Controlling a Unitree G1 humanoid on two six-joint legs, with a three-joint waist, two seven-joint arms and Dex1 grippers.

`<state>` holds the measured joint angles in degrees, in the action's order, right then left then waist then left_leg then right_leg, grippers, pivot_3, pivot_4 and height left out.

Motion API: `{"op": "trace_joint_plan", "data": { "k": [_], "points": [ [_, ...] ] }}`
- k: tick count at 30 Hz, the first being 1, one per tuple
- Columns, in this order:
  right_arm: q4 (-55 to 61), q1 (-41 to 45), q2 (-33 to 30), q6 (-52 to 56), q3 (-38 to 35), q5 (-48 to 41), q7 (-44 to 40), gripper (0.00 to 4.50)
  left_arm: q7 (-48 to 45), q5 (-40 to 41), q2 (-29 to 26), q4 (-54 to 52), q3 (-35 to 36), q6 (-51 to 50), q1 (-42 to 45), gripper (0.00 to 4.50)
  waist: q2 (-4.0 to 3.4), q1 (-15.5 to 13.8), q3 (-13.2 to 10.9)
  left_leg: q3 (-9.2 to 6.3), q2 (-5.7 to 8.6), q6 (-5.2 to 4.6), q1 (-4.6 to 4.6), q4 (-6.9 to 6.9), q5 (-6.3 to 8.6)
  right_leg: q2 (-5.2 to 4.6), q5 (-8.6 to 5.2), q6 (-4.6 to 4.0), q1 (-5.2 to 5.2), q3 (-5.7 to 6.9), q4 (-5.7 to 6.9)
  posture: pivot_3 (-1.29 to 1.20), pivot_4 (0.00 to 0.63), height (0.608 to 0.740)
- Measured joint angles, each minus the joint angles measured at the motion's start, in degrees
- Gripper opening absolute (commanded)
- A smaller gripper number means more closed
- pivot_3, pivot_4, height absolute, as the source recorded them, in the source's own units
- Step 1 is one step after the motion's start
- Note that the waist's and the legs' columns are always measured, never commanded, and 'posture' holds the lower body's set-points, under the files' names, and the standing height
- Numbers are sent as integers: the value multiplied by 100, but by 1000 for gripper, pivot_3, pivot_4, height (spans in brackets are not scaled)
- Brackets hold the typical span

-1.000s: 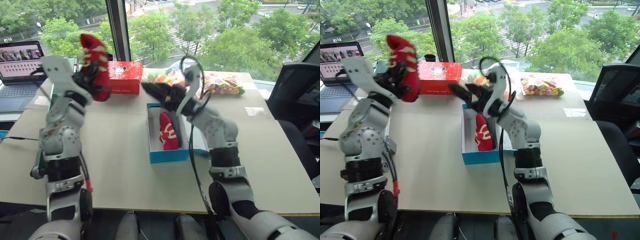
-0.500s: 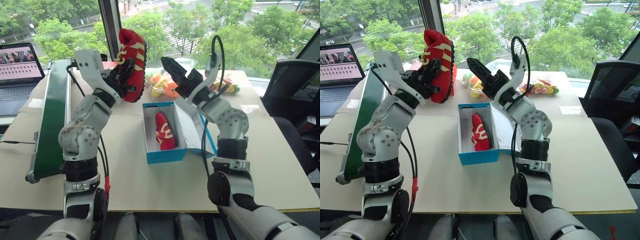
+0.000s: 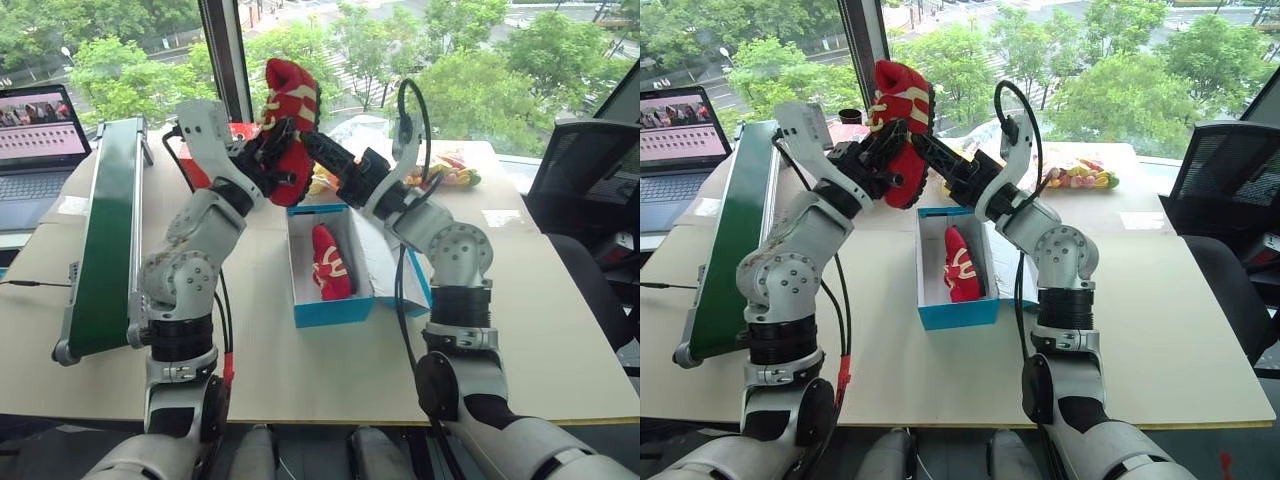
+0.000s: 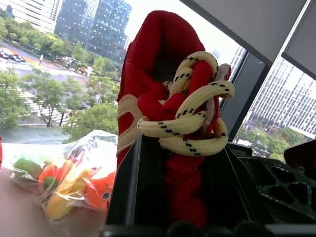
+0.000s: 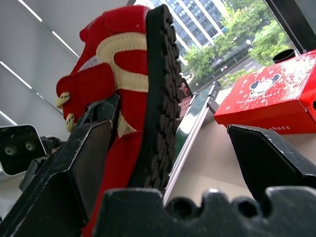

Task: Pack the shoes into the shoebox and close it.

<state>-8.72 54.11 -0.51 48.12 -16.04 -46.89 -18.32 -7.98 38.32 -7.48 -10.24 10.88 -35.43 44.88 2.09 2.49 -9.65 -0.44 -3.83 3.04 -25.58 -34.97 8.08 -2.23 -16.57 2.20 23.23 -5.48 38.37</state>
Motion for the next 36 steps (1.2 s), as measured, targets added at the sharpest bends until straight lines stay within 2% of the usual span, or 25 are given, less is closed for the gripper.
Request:
{"op": "trace_joint_plan", "data": {
  "k": [7, 9, 11, 16, 18, 21, 25, 27, 31, 36],
  "points": [
    [100, 0, 25, 2, 79, -145, -36, 1432, 50, 0, 8, 2, 17, -25, 11, 490, 0, -4, 0, 0, 0, 0, 0, 0, 0, 0, 0, 0, -1, 0, -1, 0, 150, 739],
    [100, -4, 36, 3, 86, -172, -23, 918, 50, 0, 5, 2, 17, -25, 16, 490, 0, -4, 0, 0, 0, 0, 0, 0, 0, 0, 0, 0, -1, 0, -2, 0, 150, 739],
    [99, -4, 48, 8, 79, -202, -16, 603, 50, 0, 6, 2, 18, -24, 16, 490, 0, -4, 0, -1, 0, 0, 0, 1, 0, 0, 0, 0, -1, 1, -3, 0, 150, 739],
    [81, -4, 47, 29, 52, -296, 2, 484, 50, 0, 0, -2, 20, -21, 27, 490, 0, -3, 0, -1, 0, 0, -1, 1, 0, 0, 0, 0, -1, 1, -5, 0, 150, 739],
    [72, -4, 44, 29, 54, -303, 3, 484, 50, 0, -11, -2, 25, -21, 27, 1427, 0, -3, 0, -1, 0, 0, -1, 1, 0, 0, 0, 0, -1, 0, -5, 0, 150, 739],
    [58, -3, -53, 28, 74, -265, 26, 465, 34, 55, -52, -2, 80, -87, 27, 2422, 0, -4, 0, -1, 0, 0, -2, 1, 0, 0, 0, 0, -1, 1, -6, 0, 150, 739],
    [11, -2, -273, 13, 293, 66, 30, 465, -230, 131, -488, -10, 18, -342, 27, 3799, -1, 7, -1, -1, 0, 0, -2, 3, 0, 1, 0, 0, 1, 1, -7, 0, 150, 739],
    [-20, 15, -443, -16, 455, 258, -8, 465, -501, 143, -802, -9, -73, -530, 27, 3799, -2, 9, -1, -1, 0, 0, -2, 4, 0, 1, 0, 1, 1, 1, -8, 0, 150, 739],
    [-144, 203, -879, -51, 756, 838, 14, 465, -1381, 152, -1942, -121, -243, -960, -20, 3799, -7, 21, -5, -1, 0, 0, -1, 12, 0, 2, -1, 1, 4, 0, -15, 0, 150, 739],
    [-198, 385, -1039, 563, 921, 1012, 231, 465, -2088, -327, -3081, 179, -215, -566, -158, 3799, -10, 38, -7, 0, -3, 0, 0, 16, 0, 4, -1, -1, 8, -1, -15, 0, 150, 739]
  ]
}}
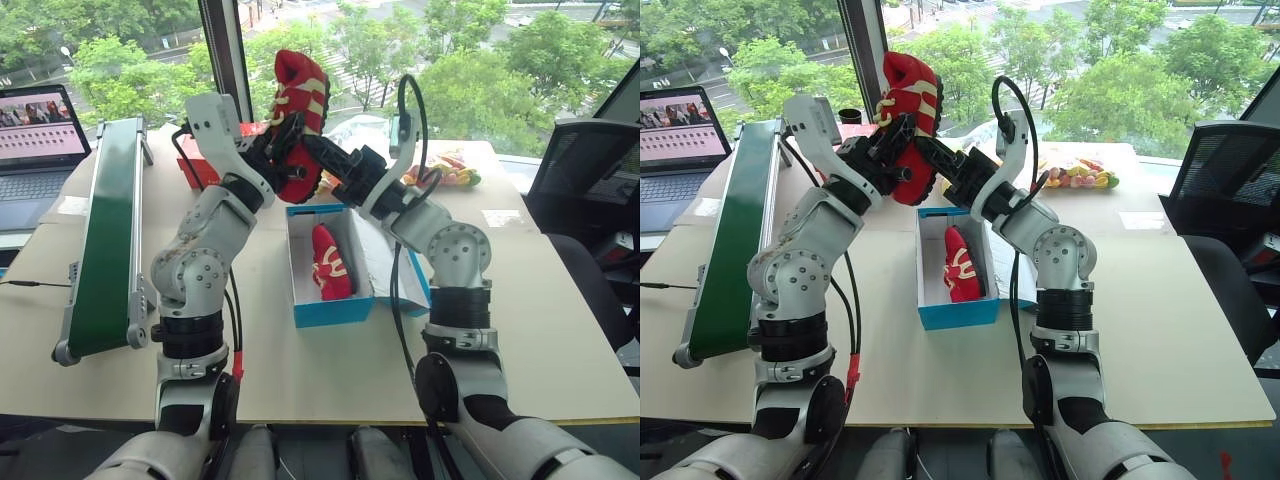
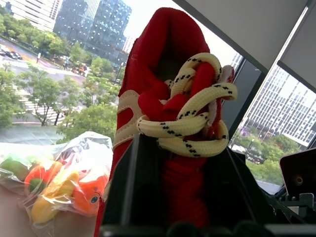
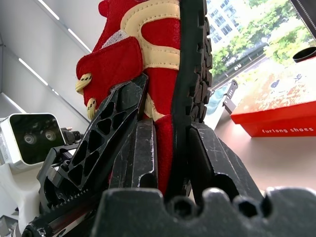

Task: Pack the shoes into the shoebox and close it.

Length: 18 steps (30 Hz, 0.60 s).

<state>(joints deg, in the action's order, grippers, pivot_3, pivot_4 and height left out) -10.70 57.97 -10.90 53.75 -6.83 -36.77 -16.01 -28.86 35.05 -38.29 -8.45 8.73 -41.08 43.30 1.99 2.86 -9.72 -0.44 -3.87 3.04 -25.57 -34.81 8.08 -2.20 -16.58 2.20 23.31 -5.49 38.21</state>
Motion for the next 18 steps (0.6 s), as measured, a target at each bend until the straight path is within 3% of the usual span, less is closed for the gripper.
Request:
{"op": "trace_joint_plan", "data": {
  "k": [7, 13, 18],
  "points": [
    [525, -326, 336, 1353, 156, -216, 292, 465, -700, -520, -796, 679, 308, 635, 15, 3799, 0, -90, 0, -3, 2, 0, -19, -4, 0, -3, 0, 1, 0, 7, -12, 0, 150, 739],
    [930, -926, 288, 2016, 170, -229, 430, 465, -879, -548, -745, 598, 369, 645, -278, 3799, 0, -112, 0, -3, 0, 0, -24, -11, 0, -2, 0, 0, 7, 6, -4, 0, 150, 739],
    [1091, -944, 384, 2185, 75, -243, 504, 465, -863, -558, -613, 450, 358, 645, -279, 3799, 0, -50, 0, -3, 1, -1, -25, -9, 0, -2, 0, 1, 8, 4, -5, 0, 150, 739]
  ]
}}
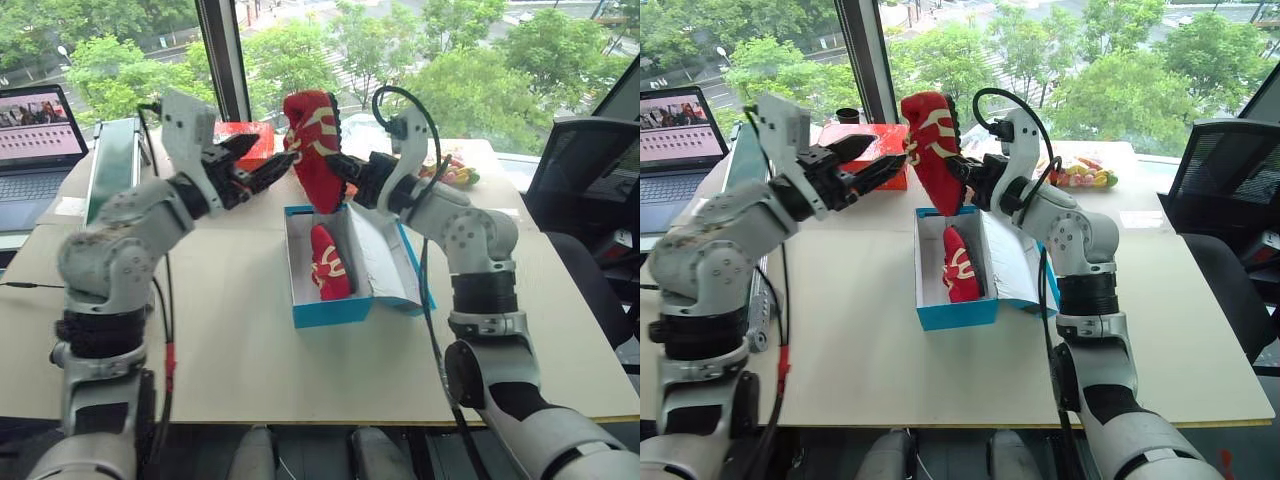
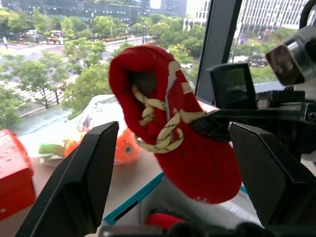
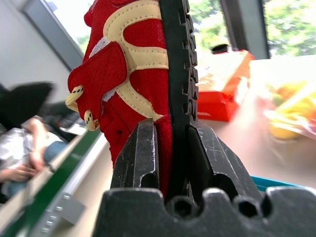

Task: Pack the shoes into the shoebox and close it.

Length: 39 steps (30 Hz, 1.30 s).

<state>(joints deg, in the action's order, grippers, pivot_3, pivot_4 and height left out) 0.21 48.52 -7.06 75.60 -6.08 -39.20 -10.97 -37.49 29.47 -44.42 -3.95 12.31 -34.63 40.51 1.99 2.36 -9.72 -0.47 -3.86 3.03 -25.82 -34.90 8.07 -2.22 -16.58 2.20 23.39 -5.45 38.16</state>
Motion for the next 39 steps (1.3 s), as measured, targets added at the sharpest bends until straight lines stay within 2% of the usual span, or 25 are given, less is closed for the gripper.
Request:
{"op": "trace_joint_plan", "data": {
  "k": [9, 14, 23, 39],
  "points": [
    [2, -50, 331, 53, -258, -11, 118, 465, 50, -38, 39, -51, 1, -1, -80, 3799, 0, 17, 0, 0, 0, 0, 0, -2, 0, 0, 0, 0, 2, 0, 3, 0, 150, 739],
    [-287, -211, 591, -368, -457, 92, 212, 465, 128, -37, 91, -179, 2, -37, -120, 3799, 0, 13, 0, -1, 0, 0, 0, -3, 0, 0, 0, 0, 1, 0, 4, 0, 150, 739],
    [-657, -283, 600, -913, -607, 305, 234, 465, 233, -27, 85, -436, 65, -84, -282, 3799, 0, 26, 0, 0, 0, 0, 0, -2, 0, 0, 0, 0, 2, 0, 4, 0, 150, 739],
    [-432, -707, 316, -932, -36, 546, 71, 465, 460, 3, 85, -804, 351, -78, -410, 3799, 0, 21, 1, -1, 0, 0, 7, -3, 0, 0, 0, 0, -6, -1, 4, 0, 150, 739]
  ]
}}
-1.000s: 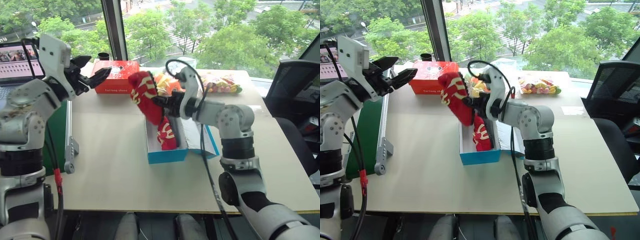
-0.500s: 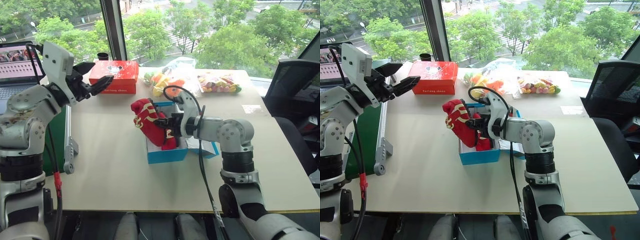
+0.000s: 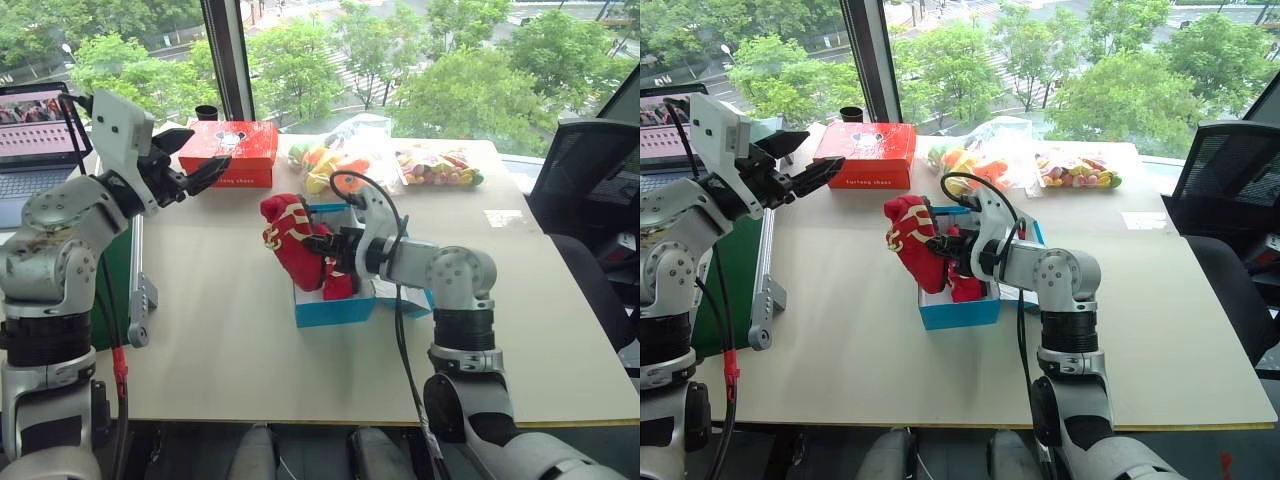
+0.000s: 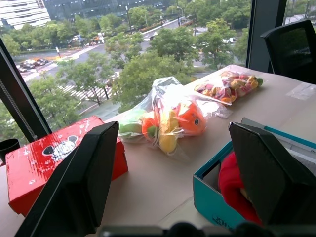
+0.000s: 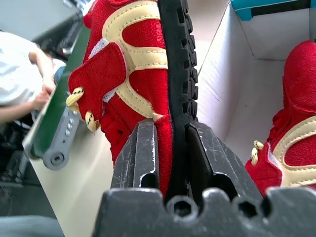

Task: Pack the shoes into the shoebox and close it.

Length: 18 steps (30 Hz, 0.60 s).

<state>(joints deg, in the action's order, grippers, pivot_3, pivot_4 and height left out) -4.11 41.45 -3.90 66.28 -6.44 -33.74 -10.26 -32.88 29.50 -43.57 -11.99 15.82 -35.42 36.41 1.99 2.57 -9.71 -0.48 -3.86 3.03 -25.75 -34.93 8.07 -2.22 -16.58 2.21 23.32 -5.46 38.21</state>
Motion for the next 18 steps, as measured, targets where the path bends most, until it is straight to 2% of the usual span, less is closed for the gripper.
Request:
{"op": "trace_joint_plan", "data": {
  "k": [6, 10, 18],
  "points": [
    [176, 1, -718, -122, 1138, 523, -368, 465, 69, -1, -32, -127, 83, -143, -261, 3799, 2, -36, 1, 0, 1, 0, 19, -2, 0, -1, -1, 2, -20, 1, -4, 0, 150, 739],
    [515, 78, -1524, -473, 2407, 1120, -755, 465, 100, 2, -39, -252, 121, -204, -292, 3799, 1, -74, 5, 0, 3, 0, 26, -3, 0, -2, -2, 4, -29, 1, -9, 0, 150, 739],
    [1077, 227, -2888, -1210, 3911, 2186, -1670, 465, 193, 8, 12, -354, 124, -211, -407, 3799, 7, -255, 11, 0, 5, 1, 32, -14, 0, -5, -4, 7, -42, 3, -14, 0, 150, 739]
  ]
}}
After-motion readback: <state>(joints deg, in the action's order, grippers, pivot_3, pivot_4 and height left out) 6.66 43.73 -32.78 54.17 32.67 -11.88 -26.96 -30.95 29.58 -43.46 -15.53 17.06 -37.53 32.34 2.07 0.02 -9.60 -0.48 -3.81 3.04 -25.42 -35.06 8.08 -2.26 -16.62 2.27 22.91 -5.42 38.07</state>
